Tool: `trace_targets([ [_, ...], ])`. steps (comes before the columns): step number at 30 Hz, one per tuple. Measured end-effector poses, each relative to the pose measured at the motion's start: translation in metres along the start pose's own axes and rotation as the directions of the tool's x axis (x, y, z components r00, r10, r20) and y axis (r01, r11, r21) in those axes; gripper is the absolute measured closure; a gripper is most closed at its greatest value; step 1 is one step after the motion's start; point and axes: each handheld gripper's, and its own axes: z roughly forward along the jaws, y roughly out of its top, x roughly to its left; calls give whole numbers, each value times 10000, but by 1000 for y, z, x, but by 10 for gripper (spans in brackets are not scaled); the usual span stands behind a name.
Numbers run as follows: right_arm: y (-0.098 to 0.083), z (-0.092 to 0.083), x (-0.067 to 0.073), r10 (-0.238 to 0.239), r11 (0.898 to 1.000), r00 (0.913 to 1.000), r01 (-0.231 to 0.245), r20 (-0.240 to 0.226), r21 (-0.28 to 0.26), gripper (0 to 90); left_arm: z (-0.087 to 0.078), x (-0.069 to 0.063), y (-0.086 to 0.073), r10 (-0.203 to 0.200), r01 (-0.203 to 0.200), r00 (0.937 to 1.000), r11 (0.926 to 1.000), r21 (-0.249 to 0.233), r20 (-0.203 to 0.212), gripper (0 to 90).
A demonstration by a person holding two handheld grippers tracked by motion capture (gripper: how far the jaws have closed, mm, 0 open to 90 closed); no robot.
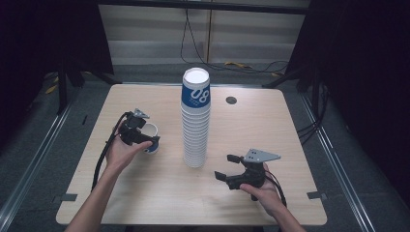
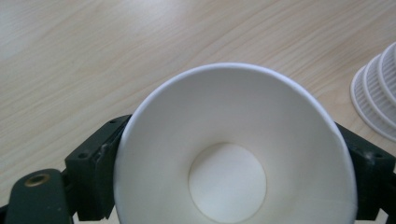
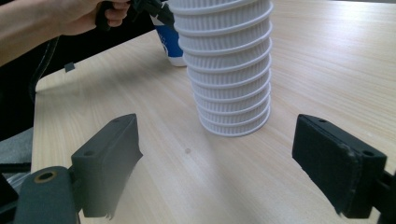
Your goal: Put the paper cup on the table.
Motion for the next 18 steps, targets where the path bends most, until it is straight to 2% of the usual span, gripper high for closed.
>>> trace_targets([
  [3,0,0,-1,25,10000,10000,-25,12,-35,145,2,0,0,34,-34,10000,10000,-74,8,123],
  [8,1,-1,0,2,10000,10000,-3,-2,-78,146,2,1,-1,-200,203,9996,9996,-193,187,122],
  [11,1,-2,-1,-2,9999,9998,5,191,-148,151,5,-1,-3,-118,121,9998,9997,-216,137,119],
  [13,2,-2,-1,12,9998,9997,-7,242,-209,152,7,-3,-6,1,5,9999,9988,-497,130,118],
  [18,2,-3,-2,82,9996,9997,-75,227,-279,152,12,-2,-11,-232,223,9997,9967,-786,-105,116],
])
